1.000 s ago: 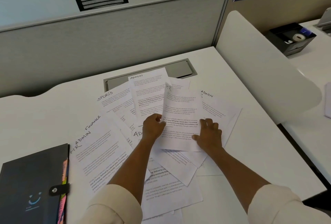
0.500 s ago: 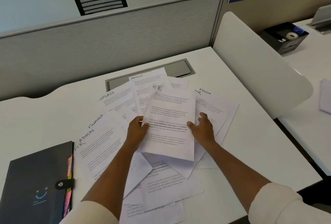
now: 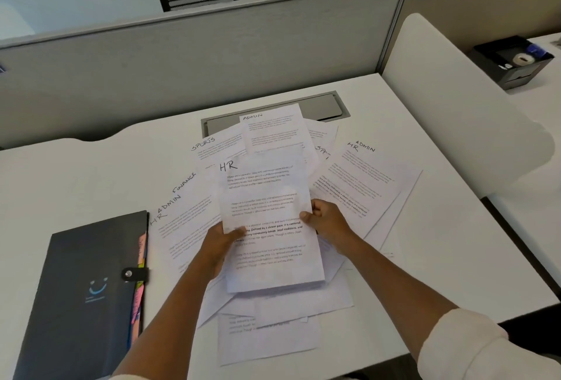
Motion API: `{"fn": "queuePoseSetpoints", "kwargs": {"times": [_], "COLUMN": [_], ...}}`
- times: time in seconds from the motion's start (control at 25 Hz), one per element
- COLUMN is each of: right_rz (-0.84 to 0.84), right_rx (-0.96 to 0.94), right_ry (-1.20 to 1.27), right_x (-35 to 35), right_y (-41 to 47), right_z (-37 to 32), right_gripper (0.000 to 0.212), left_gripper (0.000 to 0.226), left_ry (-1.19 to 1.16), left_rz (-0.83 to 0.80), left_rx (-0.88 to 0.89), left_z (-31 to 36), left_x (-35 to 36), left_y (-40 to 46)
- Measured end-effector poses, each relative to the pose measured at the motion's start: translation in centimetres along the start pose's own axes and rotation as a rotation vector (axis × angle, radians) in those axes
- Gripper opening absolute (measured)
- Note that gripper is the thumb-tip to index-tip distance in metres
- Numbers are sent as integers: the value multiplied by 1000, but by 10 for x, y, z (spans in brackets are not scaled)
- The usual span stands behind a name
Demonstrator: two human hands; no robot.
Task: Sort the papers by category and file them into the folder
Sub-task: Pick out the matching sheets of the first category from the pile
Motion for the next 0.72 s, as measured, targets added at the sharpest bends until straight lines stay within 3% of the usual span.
{"fn": "queuePoseSetpoints", "kwargs": {"times": [0.08, 0.2, 0.32, 0.48, 0.72], "right_rz": [113, 498, 785, 781, 768], "right_rx": [-19, -31, 142, 439, 521], "right_ry": [-93, -296, -560, -648, -551], "right_x": [1, -16, -46, -70, -72], "right_y": [-4, -7, -12, -11, 5], "right_z": [1, 10, 22, 33, 24], "right_gripper": [6, 10, 40, 72, 102], "left_gripper": [31, 31, 29, 27, 29], "left_ry": [19, 49, 50, 47, 63], "left_rz": [66, 128, 156, 194, 215], "left_rx": [19, 12, 24, 45, 27], "left_z": [-1, -1, -2, -2, -3], "left_x": [-1, -8, -16, -16, -15], "left_y": [-4, -5, -5, -7, -8]}}
Point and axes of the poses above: each hand's wrist, its own y-axis towards the middle knuckle, its own x-axis out of the palm, z = x × y, the point moved 2 cm from there along y, towards the middle knuckle, and after that the axes turned 4 degrees about -z, right-handed, at the moved point
